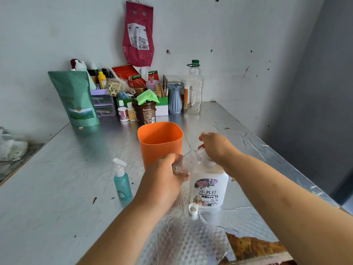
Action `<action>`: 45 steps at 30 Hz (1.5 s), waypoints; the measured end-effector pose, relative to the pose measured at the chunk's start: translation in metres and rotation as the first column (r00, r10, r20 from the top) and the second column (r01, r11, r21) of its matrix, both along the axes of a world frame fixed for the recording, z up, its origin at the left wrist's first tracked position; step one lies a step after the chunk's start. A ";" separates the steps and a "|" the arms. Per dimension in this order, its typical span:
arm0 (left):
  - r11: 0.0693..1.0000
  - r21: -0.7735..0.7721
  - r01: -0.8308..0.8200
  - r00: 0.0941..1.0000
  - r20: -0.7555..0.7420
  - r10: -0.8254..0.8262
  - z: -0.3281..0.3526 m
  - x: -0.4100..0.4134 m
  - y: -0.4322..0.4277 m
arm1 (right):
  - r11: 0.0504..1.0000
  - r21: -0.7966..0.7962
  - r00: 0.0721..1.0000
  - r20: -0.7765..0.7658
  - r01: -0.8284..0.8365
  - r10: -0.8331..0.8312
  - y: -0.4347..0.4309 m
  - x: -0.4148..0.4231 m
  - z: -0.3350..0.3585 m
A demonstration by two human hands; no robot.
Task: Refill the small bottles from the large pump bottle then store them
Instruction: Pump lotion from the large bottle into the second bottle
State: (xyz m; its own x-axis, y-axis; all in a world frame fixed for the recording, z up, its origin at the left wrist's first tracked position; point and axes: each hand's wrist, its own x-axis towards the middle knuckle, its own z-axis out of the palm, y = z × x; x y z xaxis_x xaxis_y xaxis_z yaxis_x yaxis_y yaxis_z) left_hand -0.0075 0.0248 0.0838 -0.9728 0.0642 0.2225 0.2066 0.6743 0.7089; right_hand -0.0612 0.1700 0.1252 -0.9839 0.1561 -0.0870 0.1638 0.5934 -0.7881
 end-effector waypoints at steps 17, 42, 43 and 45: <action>1.000 0.014 0.003 1.000 -0.027 -0.003 0.008 0.003 -0.003 | 0.984 -0.180 0.991 0.127 -0.011 0.034 0.013 0.002 0.022; 1.000 0.003 -0.006 1.000 -0.016 0.006 0.011 0.004 -0.003 | 0.969 0.215 0.992 -0.014 -0.119 0.125 0.009 -0.007 0.011; 1.000 0.004 -0.003 1.000 -0.017 0.003 0.010 0.004 -0.003 | 0.968 0.222 0.992 -0.012 -0.121 0.127 0.009 -0.007 0.011; 1.000 0.007 0.001 1.000 -0.020 -0.001 0.010 0.003 -0.003 | 0.967 0.224 0.992 -0.010 -0.123 0.129 0.009 -0.008 0.010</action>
